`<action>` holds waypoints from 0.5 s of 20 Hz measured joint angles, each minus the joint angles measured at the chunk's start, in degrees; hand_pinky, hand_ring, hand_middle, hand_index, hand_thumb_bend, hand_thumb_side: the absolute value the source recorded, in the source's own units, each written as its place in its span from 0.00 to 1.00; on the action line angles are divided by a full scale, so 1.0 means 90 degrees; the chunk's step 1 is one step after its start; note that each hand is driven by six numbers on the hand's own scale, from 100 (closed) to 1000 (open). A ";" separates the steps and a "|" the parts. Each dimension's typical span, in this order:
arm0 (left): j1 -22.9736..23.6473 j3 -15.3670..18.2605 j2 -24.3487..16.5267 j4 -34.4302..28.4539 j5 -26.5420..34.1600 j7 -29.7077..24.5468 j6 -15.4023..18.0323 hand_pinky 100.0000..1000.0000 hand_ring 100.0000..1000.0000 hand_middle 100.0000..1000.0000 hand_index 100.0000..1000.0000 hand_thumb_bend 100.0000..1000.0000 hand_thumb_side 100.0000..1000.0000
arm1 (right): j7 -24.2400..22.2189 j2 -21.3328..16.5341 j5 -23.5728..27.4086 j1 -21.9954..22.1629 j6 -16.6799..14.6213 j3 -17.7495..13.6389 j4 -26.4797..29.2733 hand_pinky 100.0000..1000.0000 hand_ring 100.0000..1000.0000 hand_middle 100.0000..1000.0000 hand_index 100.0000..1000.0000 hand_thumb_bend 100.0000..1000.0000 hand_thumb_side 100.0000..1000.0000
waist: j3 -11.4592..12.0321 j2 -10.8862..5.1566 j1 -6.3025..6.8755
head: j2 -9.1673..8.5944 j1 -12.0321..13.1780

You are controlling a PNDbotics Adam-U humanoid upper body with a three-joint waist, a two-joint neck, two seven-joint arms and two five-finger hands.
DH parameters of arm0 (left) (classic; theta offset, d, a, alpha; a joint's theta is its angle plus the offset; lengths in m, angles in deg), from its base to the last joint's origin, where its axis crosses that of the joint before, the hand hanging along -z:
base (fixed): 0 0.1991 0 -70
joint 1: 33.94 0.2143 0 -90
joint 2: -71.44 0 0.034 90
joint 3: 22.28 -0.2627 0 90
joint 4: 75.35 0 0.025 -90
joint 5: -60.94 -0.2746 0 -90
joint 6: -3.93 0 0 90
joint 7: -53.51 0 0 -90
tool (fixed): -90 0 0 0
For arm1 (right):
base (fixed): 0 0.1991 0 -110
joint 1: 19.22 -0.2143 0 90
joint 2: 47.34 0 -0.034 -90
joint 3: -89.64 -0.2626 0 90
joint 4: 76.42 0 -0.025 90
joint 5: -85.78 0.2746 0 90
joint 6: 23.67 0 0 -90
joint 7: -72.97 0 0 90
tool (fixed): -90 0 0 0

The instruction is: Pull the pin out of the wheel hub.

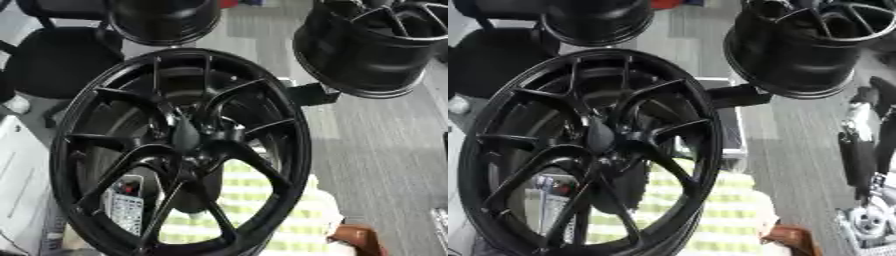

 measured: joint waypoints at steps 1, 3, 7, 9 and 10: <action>0.0006 0.0022 0.0000 -0.0035 0.0015 -0.0011 0.0042 0.90 0.86 0.82 0.92 0.00 0.50 | 0.0000 0.0000 0.0000 0.0000 0.0000 0.0000 0.0000 0.88 0.78 0.60 0.74 0.00 0.61 | 0.0000 0.0000 0.0000 | 0.0000 0.0000; 0.0006 0.0094 0.0000 -0.0112 0.0098 0.0030 0.0026 0.87 0.84 0.79 0.88 0.00 0.27 | 0.0002 0.0001 0.0000 0.0001 0.0000 0.0000 0.0000 0.88 0.78 0.60 0.74 0.00 0.61 | 0.0001 -0.0001 0.0000 | 0.0000 -0.0001; 0.0014 0.0197 0.0003 -0.0438 0.0566 0.0337 -0.0218 0.77 0.71 0.66 0.74 0.00 0.18 | 0.0009 0.0003 0.0000 0.0001 0.0002 0.0000 0.0000 0.88 0.78 0.60 0.74 0.00 0.61 | 0.0010 -0.0001 0.0000 | 0.0000 -0.0004; 0.0036 0.0237 0.0003 -0.0660 0.0774 0.0604 -0.0410 0.76 0.69 0.64 0.72 0.00 0.19 | 0.0013 0.0003 0.0000 0.0001 0.0000 0.0000 0.0000 0.88 0.78 0.60 0.74 0.00 0.61 | 0.0012 -0.0001 0.0000 | 0.0000 -0.0006; 0.0046 0.0250 0.0003 -0.0769 0.0840 0.0730 -0.0504 0.75 0.68 0.62 0.71 0.00 0.19 | 0.0015 0.0003 0.0000 0.0001 -0.0002 0.0000 0.0000 0.88 0.78 0.60 0.74 0.00 0.61 | 0.0012 -0.0001 0.0001 | 0.0000 -0.0006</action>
